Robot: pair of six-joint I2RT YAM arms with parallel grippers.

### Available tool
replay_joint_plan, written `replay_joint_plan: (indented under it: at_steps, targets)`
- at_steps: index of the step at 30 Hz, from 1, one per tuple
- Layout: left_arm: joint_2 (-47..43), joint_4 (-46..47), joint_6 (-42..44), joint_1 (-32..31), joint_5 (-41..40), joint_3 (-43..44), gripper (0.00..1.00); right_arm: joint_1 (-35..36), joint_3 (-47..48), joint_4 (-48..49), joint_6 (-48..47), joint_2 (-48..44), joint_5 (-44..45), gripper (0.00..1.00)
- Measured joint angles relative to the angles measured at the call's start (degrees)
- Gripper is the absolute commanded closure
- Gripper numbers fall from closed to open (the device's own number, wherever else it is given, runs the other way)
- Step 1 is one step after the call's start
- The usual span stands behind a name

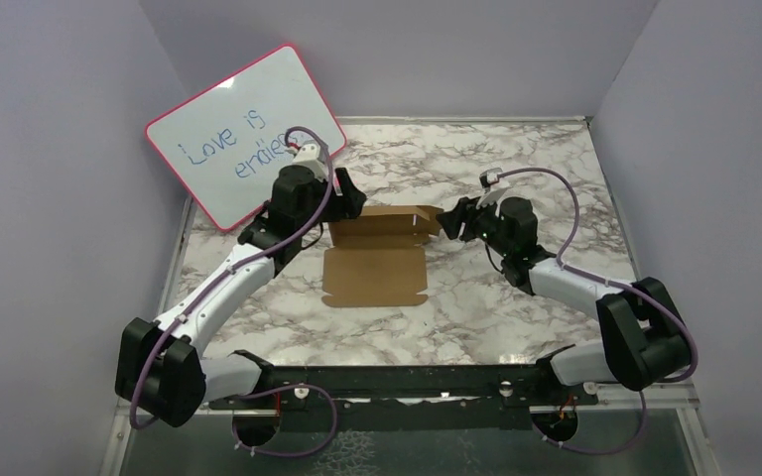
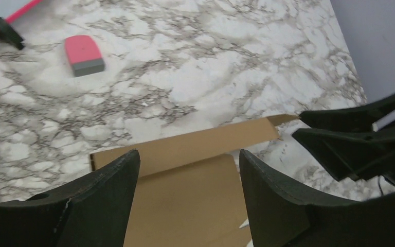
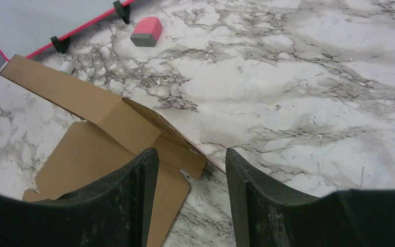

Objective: Fold the paper box

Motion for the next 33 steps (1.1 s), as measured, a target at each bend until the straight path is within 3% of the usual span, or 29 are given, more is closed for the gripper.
replay_joint_plan:
  at_steps: [9,18,24,29,33]
  targets:
    - [-1.16,0.46,3.37,-14.16,-6.58,-0.09,0.28,-0.07,-3.74,11.28,-5.57,5.07,-3.04,0.48]
    - [-2.47,6.86,6.56,-22.6,-9.51,-9.81,0.28,-0.09,-3.96,18.32,-10.84,9.77,-5.66,0.54]
    - [0.96,14.99,8.39,-25.51,-9.84,-15.56,0.28,-0.09,-4.07,20.81,-13.31,11.52,-8.07,0.68]
    - [8.63,21.4,11.52,-25.77,-11.06,-15.89,0.28,-0.09,-5.49,23.06,-15.69,11.54,-9.75,0.84]
    - [13.31,26.03,13.99,-25.83,-12.15,-15.98,0.26,-0.09,-5.81,23.3,-17.64,11.54,-11.78,0.9]
